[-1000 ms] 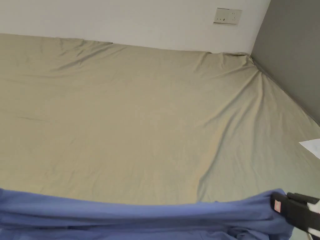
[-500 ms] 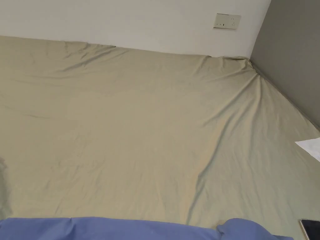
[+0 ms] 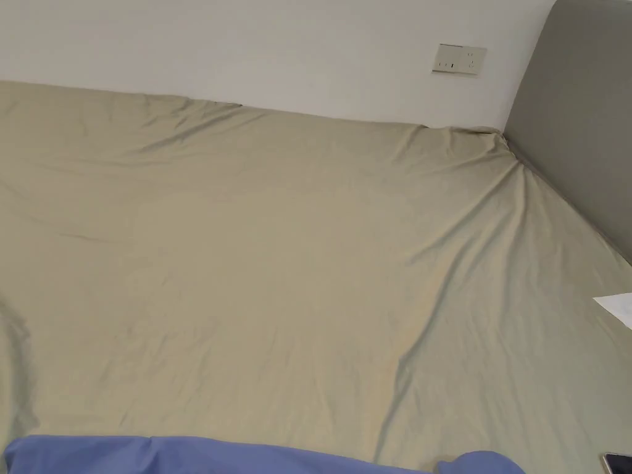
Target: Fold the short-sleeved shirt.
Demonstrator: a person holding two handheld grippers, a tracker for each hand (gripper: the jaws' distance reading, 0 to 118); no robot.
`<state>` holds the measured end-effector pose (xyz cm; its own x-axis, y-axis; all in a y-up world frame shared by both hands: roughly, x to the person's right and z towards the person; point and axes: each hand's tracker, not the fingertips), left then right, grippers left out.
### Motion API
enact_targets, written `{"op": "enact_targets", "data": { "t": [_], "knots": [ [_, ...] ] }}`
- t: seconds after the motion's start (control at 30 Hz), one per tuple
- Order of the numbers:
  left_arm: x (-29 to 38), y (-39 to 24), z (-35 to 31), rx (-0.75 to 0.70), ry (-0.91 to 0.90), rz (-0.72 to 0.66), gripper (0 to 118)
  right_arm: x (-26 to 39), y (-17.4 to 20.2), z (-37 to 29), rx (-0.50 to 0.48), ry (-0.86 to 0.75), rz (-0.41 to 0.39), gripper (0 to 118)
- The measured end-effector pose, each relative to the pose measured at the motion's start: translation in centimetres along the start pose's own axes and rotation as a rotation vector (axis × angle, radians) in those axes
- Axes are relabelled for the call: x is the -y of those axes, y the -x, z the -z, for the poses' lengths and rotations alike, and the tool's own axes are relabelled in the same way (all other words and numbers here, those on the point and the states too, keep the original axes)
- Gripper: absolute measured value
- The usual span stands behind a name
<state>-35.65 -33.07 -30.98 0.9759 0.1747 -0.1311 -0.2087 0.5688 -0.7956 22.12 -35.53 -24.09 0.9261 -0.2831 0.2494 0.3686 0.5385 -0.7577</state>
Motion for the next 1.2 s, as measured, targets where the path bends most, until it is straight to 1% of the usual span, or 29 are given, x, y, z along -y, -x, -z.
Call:
{"op": "enact_targets", "data": {
  "t": [0.03,0.07,0.1,0.13,0.17,0.2,0.23,0.27,0.3,0.33,0.37,0.4,0.43,0.47,0.5,0.53,0.57,0.63,0.7,0.8,0.9,0.97,1.0,1.03,1.1,1.13,1.17,1.2],
  "knots": [
    [-0.1,0.4,-1.2,0.024,0.005,-0.066,66,0.2,-0.7,-0.8,-0.061,0.005,0.079,45],
    [0.0,0.8,-2.5,0.057,-0.023,-0.119,71,-0.1,-1.1,-1.9,-0.093,0.022,0.167,73],
    [0.4,1.2,-4.0,0.096,-0.086,-0.155,75,-0.3,-1.2,-3.2,-0.112,0.019,0.25,107],
    [0.8,1.2,-5.6,0.109,-0.161,-0.167,80,-0.4,-1.0,-4.8,-0.118,-0.054,0.284,118],
    [1.3,1.0,-6.9,0.101,-0.233,-0.163,87,-0.4,-0.4,-6.8,-0.144,-0.177,0.236,118],
    [1.8,0.7,-8.3,0.094,-0.292,-0.14,98,-0.6,0.4,-8.6,-0.158,-0.3,0.145,118],
    [2.1,0.1,-9.2,0.09,-0.309,-0.112,97,-0.8,1.3,-9.8,-0.122,-0.362,0.065,118],
    [2.3,-0.5,-10.0,0.093,-0.311,-0.095,91,-1.1,2.6,-10.8,-0.067,-0.356,-0.008,116],
    [2.4,-1.0,-10.6,0.101,-0.286,-0.073,72,-1.3,3.8,-11.4,-0.047,-0.342,-0.079,104],
    [2.5,-1.9,-11.1,0.083,-0.291,-0.027,52,-1.3,4.9,-11.9,-0.034,-0.346,-0.158,86],
    [2.8,-2.7,-11.3,0.057,-0.32,0.013,34,-0.9,5.8,-12.1,-0.02,-0.375,-0.203,64],
    [3.0,-3.5,-11.3,0.027,-0.353,0.049,20,-0.5,6.7,-12.1,0.007,-0.404,-0.232,30],
    [3.2,-4.2,-11.3,0.012,-0.374,0.076,12,-0.3,7.5,-11.7,0.026,-0.403,-0.253,7],
    [3.3,-4.7,-11.3,0.019,-0.381,0.085,0,0.0,8.0,-11.5,0.051,-0.412,-0.272,3],
    [3.4,-5.0,-11.2,0.031,-0.381,0.08,0,0.8,8.3,-11.3,0.018,-0.424,-0.24,2],
    [3.8,-4.9,-10.9,0.065,-0.391,0.077,0,1.2,8.4,-11.2,0.029,-0.46,-0.208,2],
    [3.9,-5.1,-11.0,0.094,-0.404,0.06,0,1.6,8.3,-11.1,0.008,-0.475,-0.195,2],
    [4.2,-5.8,-10.6,0.08,-0.408,0.031,0,2.3,8.7,-10.8,0.026,-0.47,-0.178,2],
    [4.7,-5.4,-9.5,0.066,-0.394,0.013,0,2.2,8.5,-10.3,0.024,-0.439,-0.183,2],
    [4.8,-5.0,-8.6,0.088,-0.357,0.002,0,2.1,8.2,-9.5,0.013,-0.395,-0.18,2],
    [3.8,-4.2,-8.0,0.075,-0.329,0.023,0,1.6,8.4,-9.2,0.034,-0.369,-0.19,2],
    [2.6,-3.1,-7.5,0.1,-0.314,0.005,0,1.3,8.3,-9.0,0.033,-0.355,-0.189,2],
    [1.8,-2.1,-7.2,0.133,-0.302,-0.033,13,1.1,8.3,-8.8,0.028,-0.344,-0.187,2],
    [1.0,-1.3,-6.9,0.137,-0.285,-0.056,36,1.0,8.3,-8.6,0.022,-0.336,-0.178,2],
    [-0.5,0.7,-5.9,0.193,-0.247,-0.087,91,0.8,8.4,-8.4,0.004,-0.319,-0.156,2],
    [-1.3,1.8,-5.3,0.22,-0.209,-0.092,103,0.7,8.5,-8.2,-0.003,-0.309,-0.148,2],
    [-2.0,2.8,-4.6,0.252,-0.178,-0.096,106,0.7,8.6,-8.1,-0.007,-0.302,-0.143,2],
    [-2.5,3.0,-4.2,0.277,-0.138,-0.093,105,0.6,8.8,-7.9,-0.012,-0.294,-0.141,2]
  ]
}}
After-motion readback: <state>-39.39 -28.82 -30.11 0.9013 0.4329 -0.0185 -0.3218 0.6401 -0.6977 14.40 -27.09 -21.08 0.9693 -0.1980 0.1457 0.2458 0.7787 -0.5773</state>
